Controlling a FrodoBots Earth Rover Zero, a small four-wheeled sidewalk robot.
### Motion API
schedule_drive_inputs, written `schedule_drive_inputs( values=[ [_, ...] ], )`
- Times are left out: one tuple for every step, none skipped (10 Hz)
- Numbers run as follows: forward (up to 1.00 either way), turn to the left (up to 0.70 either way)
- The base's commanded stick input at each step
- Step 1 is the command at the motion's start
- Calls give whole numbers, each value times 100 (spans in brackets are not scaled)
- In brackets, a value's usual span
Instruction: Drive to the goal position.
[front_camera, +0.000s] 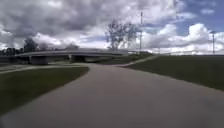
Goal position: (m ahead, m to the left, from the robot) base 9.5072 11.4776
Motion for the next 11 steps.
schedule_drive_inputs(
  values=[
    [100,0],
    [100,0],
    [100,0],
    [100,0],
    [100,0],
    [100,0],
    [100,0],
    [100,0],
    [100,0],
    [100,0],
    [100,0]
  ],
)
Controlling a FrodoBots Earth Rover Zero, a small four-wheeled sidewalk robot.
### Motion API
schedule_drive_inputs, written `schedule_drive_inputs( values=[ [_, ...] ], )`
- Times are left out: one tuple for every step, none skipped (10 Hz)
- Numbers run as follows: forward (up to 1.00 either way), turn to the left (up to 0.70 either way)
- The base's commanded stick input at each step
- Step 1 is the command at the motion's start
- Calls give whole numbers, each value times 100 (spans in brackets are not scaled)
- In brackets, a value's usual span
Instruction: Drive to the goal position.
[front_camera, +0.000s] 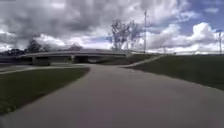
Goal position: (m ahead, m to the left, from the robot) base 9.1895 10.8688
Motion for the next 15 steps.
schedule_drive_inputs(
  values=[
    [100,0],
    [100,0],
    [100,0],
    [100,0],
    [100,0],
    [100,0],
    [100,0],
    [100,0],
    [100,0],
    [100,0],
    [100,0],
    [100,0],
    [100,0],
    [100,0],
    [100,0]
  ],
)
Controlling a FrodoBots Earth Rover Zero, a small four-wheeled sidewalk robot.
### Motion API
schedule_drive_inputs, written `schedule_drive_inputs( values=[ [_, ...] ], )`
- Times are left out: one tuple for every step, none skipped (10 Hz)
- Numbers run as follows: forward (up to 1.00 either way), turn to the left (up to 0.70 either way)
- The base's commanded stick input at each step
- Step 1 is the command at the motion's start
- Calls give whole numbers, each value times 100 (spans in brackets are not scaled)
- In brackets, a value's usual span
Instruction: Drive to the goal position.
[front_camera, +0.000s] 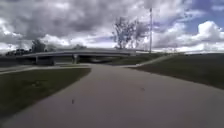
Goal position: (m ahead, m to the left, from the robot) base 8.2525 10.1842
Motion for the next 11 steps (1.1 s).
schedule_drive_inputs(
  values=[
    [100,0],
    [100,0],
    [100,0],
    [100,0],
    [100,0],
    [100,0],
    [100,0],
    [100,0],
    [100,0],
    [100,0],
    [100,0]
  ],
)
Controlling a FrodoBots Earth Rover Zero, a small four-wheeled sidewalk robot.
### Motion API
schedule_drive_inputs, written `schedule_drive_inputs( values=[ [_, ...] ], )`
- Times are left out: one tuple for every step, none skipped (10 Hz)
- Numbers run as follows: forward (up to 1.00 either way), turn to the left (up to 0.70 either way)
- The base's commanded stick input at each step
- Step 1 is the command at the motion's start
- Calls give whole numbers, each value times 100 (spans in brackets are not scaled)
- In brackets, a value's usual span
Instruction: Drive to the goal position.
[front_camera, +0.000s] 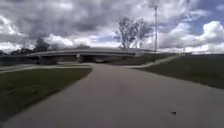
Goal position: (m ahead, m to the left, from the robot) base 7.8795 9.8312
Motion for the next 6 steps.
schedule_drive_inputs(
  values=[
    [100,0],
    [100,0],
    [100,0],
    [100,0],
    [100,0],
    [100,0]
  ],
)
